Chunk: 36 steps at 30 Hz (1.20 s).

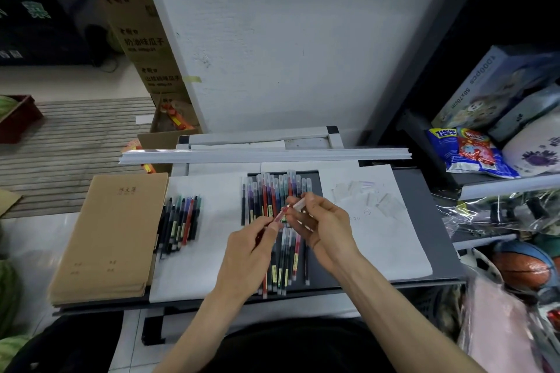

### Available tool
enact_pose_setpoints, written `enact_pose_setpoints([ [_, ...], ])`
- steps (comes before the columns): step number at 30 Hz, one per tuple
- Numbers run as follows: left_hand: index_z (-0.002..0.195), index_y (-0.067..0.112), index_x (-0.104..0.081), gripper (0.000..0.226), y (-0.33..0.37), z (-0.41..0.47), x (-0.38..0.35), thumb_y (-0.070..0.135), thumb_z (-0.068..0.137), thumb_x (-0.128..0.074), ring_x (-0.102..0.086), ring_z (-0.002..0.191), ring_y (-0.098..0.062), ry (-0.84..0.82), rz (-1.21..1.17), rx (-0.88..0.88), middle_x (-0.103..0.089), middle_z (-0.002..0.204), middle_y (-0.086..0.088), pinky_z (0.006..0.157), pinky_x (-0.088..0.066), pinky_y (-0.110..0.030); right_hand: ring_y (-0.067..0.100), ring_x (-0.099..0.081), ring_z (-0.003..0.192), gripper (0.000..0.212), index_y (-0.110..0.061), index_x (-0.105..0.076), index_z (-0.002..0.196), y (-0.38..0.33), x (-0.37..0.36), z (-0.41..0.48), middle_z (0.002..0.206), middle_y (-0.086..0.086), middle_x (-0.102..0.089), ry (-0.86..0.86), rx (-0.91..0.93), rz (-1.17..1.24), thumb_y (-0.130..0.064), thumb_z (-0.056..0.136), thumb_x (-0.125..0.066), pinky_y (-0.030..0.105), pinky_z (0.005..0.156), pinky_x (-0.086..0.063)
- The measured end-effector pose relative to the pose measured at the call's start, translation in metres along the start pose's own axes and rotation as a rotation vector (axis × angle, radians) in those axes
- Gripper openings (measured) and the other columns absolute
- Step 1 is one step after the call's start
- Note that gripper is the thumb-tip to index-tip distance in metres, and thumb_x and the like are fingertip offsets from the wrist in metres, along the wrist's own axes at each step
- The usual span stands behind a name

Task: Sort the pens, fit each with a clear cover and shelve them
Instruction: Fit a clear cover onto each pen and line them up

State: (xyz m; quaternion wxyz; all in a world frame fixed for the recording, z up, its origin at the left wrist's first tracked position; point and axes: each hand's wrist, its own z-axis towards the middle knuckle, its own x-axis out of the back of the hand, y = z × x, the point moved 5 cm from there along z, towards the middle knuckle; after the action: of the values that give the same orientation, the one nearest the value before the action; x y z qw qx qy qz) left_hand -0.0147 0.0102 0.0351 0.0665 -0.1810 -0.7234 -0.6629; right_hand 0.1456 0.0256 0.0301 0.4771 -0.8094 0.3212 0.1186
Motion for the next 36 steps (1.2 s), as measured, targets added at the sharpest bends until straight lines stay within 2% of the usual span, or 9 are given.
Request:
enact_pose_setpoints([
  [9,0.104,0.038,-0.071,0.021,0.004,-0.001,-0.003,0.032,0.108,-0.051,-0.05,0.058,-0.032,-0.032,0.027,-0.024,-0.057,0.065,-0.011,0.055,-0.042,-0.045,0.041,-0.075,0.097,0.028,0.007,-0.061,0.115,-0.006,-0.008,-0.005,0.105,0.022,-0.076,-0.047,0.122,-0.175,-0.019,0.105,-0.057,0.042,0.079,-0.063],
  [14,0.101,0.037,-0.073,0.024,0.003,0.003,-0.003,0.027,0.108,-0.052,-0.052,0.059,-0.017,-0.019,0.018,-0.016,-0.058,0.063,0.008,0.058,-0.041,-0.03,0.036,-0.074,0.088,0.022,0.007,-0.063,0.113,-0.002,-0.011,-0.005,0.1,0.022,-0.077,-0.083,0.167,-0.285,-0.013,0.104,-0.059,0.035,0.077,-0.061],
  [16,0.095,0.034,-0.075,0.027,0.002,0.008,-0.003,0.024,0.108,-0.052,-0.052,0.062,-0.019,-0.034,0.024,0.002,-0.058,0.063,0.005,0.061,-0.041,-0.029,0.033,-0.071,0.082,0.023,0.008,-0.063,0.112,0.001,-0.013,-0.003,0.099,0.022,-0.077,-0.089,0.178,-0.316,-0.013,0.103,-0.06,0.035,0.076,-0.06],
  [20,0.07,0.031,-0.07,0.045,-0.001,0.015,-0.006,0.018,0.109,-0.052,-0.032,0.05,-0.014,-0.101,-0.184,0.15,-0.04,0.055,0.009,0.05,-0.028,-0.027,0.031,-0.065,0.075,0.028,0.012,-0.062,0.112,0.001,-0.015,0.004,0.097,0.022,-0.077,-0.093,0.156,-0.3,-0.013,0.102,-0.062,0.034,0.072,-0.059],
  [25,0.087,0.011,-0.072,0.03,-0.008,0.015,-0.01,0.019,0.109,-0.053,-0.023,0.046,-0.012,-0.162,-0.477,0.368,-0.04,0.059,0.0,0.04,-0.017,-0.018,0.021,-0.066,0.067,0.028,0.013,-0.06,0.114,0.002,-0.017,0.008,0.095,0.021,-0.077,-0.155,0.109,-0.293,-0.012,0.103,-0.061,0.028,0.067,-0.057],
  [28,0.093,0.005,-0.072,0.026,-0.014,0.016,-0.011,0.018,0.108,-0.054,-0.027,0.047,-0.015,-0.194,-0.449,0.414,-0.048,0.062,-0.004,0.043,-0.019,-0.022,0.023,-0.074,0.081,0.023,0.005,-0.065,0.114,0.007,-0.007,0.014,0.101,0.02,-0.077,-0.172,0.076,-0.346,-0.014,0.103,-0.061,0.03,0.075,-0.06],
  [32,0.095,0.016,-0.079,0.025,-0.033,0.016,-0.001,0.026,0.105,-0.058,-0.053,0.057,-0.018,-0.134,-0.151,0.355,-0.062,0.066,0.001,0.059,-0.05,-0.037,0.017,-0.074,0.094,0.019,-0.018,-0.074,0.106,0.013,0.026,0.03,0.099,0.0,-0.078,-0.081,0.146,-0.814,-0.032,0.102,-0.063,0.032,0.085,-0.054],
  [34,0.095,0.021,-0.079,0.024,-0.052,0.017,0.012,0.031,0.104,-0.06,-0.056,0.06,-0.017,-0.04,-0.003,0.368,-0.062,0.065,-0.001,0.064,-0.051,-0.035,0.009,-0.067,0.102,0.016,-0.026,-0.071,0.11,0.006,0.051,0.039,0.109,-0.011,-0.073,0.055,0.268,-1.179,-0.035,0.101,-0.063,0.028,0.088,-0.049],
  [36,0.082,0.016,-0.074,0.031,-0.072,0.016,0.024,0.028,0.105,-0.058,-0.049,0.057,-0.018,0.025,0.189,0.379,-0.059,0.062,-0.005,0.059,-0.039,-0.032,0.019,-0.06,0.115,0.026,-0.024,-0.067,0.122,-0.004,0.077,0.047,0.126,-0.005,-0.064,0.196,0.377,-1.53,-0.029,0.097,-0.061,0.036,0.093,-0.051],
])
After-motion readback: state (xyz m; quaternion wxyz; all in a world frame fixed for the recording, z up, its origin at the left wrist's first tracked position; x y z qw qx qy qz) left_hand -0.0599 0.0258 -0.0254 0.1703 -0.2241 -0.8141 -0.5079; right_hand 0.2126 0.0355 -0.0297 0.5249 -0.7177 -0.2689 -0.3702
